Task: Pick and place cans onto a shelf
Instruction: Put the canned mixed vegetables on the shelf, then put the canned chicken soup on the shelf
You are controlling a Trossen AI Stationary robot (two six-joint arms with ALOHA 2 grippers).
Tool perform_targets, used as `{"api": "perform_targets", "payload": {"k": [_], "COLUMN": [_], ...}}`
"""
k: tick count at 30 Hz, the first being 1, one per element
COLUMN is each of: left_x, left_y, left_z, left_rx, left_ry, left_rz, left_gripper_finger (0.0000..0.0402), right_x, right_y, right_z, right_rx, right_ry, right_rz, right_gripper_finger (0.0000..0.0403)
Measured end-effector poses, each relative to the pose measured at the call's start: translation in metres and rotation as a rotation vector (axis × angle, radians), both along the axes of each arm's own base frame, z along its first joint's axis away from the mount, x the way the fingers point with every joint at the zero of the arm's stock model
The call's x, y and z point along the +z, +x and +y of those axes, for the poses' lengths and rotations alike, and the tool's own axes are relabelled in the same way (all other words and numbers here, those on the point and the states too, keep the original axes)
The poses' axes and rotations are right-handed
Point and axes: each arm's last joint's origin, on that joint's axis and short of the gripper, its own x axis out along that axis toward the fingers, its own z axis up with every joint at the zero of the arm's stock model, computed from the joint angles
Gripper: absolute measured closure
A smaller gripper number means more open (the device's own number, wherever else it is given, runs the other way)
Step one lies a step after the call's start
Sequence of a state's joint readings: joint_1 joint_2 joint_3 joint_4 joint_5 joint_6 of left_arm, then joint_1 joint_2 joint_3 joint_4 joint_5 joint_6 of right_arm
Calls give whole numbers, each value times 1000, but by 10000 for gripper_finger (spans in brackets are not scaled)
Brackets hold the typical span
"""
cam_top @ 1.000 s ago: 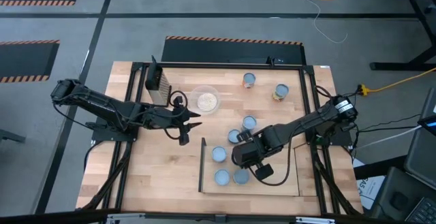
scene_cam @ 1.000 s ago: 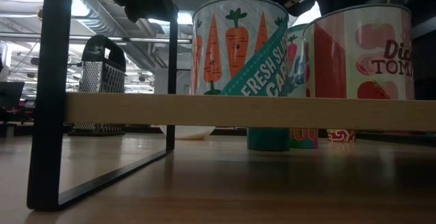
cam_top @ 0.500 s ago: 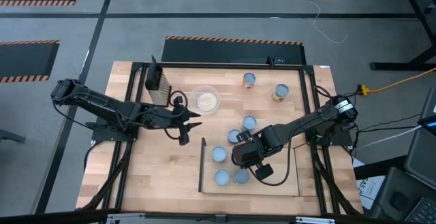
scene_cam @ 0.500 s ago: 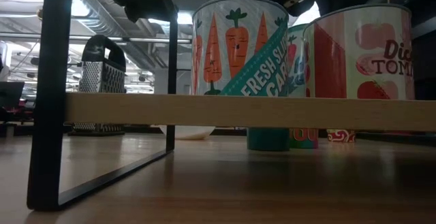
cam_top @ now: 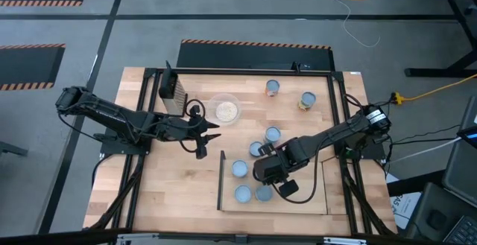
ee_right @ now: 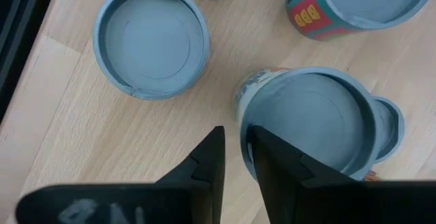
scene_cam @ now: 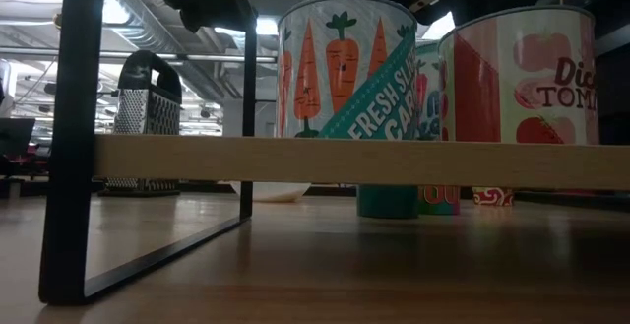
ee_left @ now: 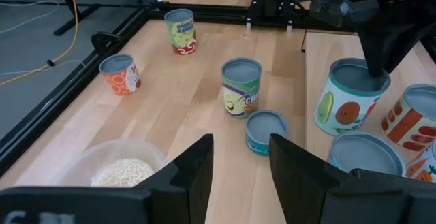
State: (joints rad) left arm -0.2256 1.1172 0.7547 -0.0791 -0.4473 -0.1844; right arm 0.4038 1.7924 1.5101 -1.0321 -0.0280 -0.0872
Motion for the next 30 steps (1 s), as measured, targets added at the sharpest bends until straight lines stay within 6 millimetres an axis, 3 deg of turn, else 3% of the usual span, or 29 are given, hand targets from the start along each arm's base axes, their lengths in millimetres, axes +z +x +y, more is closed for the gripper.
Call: {"api": "perform_targets", "payload": {"k": [9, 22, 30], "left_x": [0, 0, -1], "left_y": [0, 0, 0], "left_z": [0, 0, 0], "left_rx": [0, 0, 0], "left_ry": [1, 1, 2], "left_rz": [2, 4, 7], "left_gripper_finger": [266, 266, 266], "right_x": [8, 78, 95], "right_y": [-1, -8, -33], "right_z": [0, -12, -36], "right_rx": [1, 16, -71], "right_ry": [1, -88, -173], "right_rz": [-4, -31, -87], "right_gripper_finger": [325, 325, 325]}}
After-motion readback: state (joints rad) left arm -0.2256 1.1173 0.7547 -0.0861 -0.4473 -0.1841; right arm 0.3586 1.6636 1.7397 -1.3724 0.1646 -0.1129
